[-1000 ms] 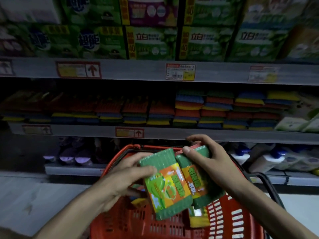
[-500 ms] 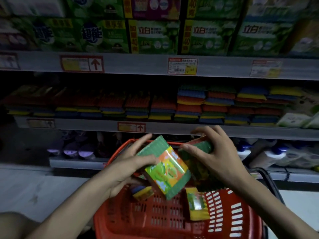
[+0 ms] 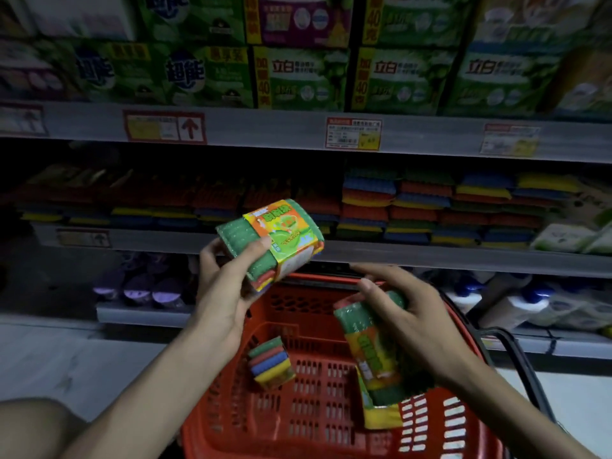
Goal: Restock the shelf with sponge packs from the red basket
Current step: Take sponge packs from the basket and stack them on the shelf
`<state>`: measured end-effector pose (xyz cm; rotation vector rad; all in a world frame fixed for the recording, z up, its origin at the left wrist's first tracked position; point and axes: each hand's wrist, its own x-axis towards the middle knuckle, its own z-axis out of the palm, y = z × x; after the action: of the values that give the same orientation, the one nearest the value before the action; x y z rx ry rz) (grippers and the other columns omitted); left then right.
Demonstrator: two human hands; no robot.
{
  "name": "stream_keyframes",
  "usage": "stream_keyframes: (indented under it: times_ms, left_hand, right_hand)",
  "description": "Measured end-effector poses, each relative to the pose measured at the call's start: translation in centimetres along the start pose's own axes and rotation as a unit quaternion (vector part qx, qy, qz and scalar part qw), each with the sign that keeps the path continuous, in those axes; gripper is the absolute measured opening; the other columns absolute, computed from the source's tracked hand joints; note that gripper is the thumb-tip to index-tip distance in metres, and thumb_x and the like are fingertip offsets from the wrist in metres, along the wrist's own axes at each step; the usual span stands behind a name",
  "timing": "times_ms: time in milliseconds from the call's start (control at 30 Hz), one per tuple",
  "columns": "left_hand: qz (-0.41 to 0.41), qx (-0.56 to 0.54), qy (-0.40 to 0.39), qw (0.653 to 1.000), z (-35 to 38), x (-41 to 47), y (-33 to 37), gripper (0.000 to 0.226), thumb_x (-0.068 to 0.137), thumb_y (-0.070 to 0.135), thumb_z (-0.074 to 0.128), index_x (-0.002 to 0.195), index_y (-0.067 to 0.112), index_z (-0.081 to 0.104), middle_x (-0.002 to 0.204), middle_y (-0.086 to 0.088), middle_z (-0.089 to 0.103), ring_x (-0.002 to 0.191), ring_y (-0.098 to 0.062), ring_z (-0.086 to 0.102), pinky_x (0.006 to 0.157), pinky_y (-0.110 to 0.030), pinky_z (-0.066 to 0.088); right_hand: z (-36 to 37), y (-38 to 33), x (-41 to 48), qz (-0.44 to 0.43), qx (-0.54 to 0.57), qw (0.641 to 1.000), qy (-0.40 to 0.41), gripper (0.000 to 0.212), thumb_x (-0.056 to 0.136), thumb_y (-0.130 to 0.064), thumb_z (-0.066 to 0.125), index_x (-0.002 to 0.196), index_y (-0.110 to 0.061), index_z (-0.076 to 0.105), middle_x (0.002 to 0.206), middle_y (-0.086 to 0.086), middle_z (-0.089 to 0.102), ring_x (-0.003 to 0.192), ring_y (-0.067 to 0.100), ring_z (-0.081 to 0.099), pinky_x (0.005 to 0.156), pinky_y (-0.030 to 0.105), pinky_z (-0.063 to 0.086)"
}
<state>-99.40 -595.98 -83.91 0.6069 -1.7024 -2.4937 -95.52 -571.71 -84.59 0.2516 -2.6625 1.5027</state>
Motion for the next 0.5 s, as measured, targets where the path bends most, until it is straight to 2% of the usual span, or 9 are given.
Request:
stream_keyframes:
  times_ms: [100, 200, 333, 433, 500]
  left_hand:
    - [-0.008, -0.006, 0.007, 1.000, 0.8, -0.7, -1.2, 0.062, 0.069, 0.029, 0.088, 0.121, 0.024, 0.054, 0.117, -0.005, 0.075, 0.102, -0.022, 0.075, 0.079, -0.039, 0.060]
    - [-0.027, 0.020, -0.026, 0.999, 1.5, -1.7, -2.4, 0.081, 0.054, 0.041, 0.098, 0.121, 0.026, 0.055, 0.110, -0.006, 0.077, 0.099, -0.027, 0.076, 0.091, -0.050, 0.059]
    - [-0.027, 0.040, -0.040, 0.998, 1.8, -2.4, -3.2, 0.081, 0.054, 0.053, 0.095, 0.120, 0.028, 0.055, 0.111, -0.005, 0.077, 0.101, -0.029, 0.075, 0.096, -0.054, 0.056]
    - [0.001, 0.094, -0.030, 0.995, 1.9, -2.4, -3.2, 0.067, 0.057, 0.069, 0.084, 0.109, 0.034, 0.058, 0.111, -0.002, 0.076, 0.104, -0.026, 0.073, 0.097, -0.056, 0.054]
    - [0.020, 0.111, -0.028, 0.993, 1.9, -2.5, -3.1, 0.055, 0.062, 0.071, 0.078, 0.100, 0.035, 0.061, 0.109, -0.001, 0.075, 0.104, -0.025, 0.073, 0.098, -0.056, 0.053]
  right_hand:
    - [1.1, -0.6, -0.6, 0.003, 0.025, 0.998, -0.052, 0.041, 0.092, -0.055, 0.058, 0.133, -0.057, 0.058, 0.116, -0.026, 0.067, 0.107, -0.001, 0.065, 0.091, 0.031, 0.056]
    - [1.9, -1.3, -0.9, 0.007, 0.061, 0.995, -0.081, 0.048, 0.092, -0.055, 0.059, 0.138, -0.061, 0.049, 0.129, -0.030, 0.062, 0.113, -0.002, 0.064, 0.098, 0.038, 0.056]
    - [2.3, -1.5, -1.0, 0.004, 0.087, 0.992, -0.087, 0.054, 0.096, -0.050, 0.061, 0.144, -0.061, 0.040, 0.141, -0.030, 0.055, 0.123, 0.002, 0.061, 0.104, 0.042, 0.053]
    - [2.3, -1.6, -0.8, 0.008, 0.098, 0.992, -0.076, 0.057, 0.096, -0.046, 0.063, 0.146, -0.060, 0.039, 0.142, -0.033, 0.052, 0.125, -0.001, 0.059, 0.103, 0.040, 0.053]
    - [2.3, -1.8, -0.5, 0.013, 0.111, 0.992, -0.066, 0.057, 0.096, -0.044, 0.064, 0.145, -0.060, 0.040, 0.140, -0.031, 0.055, 0.120, 0.002, 0.064, 0.099, 0.040, 0.056]
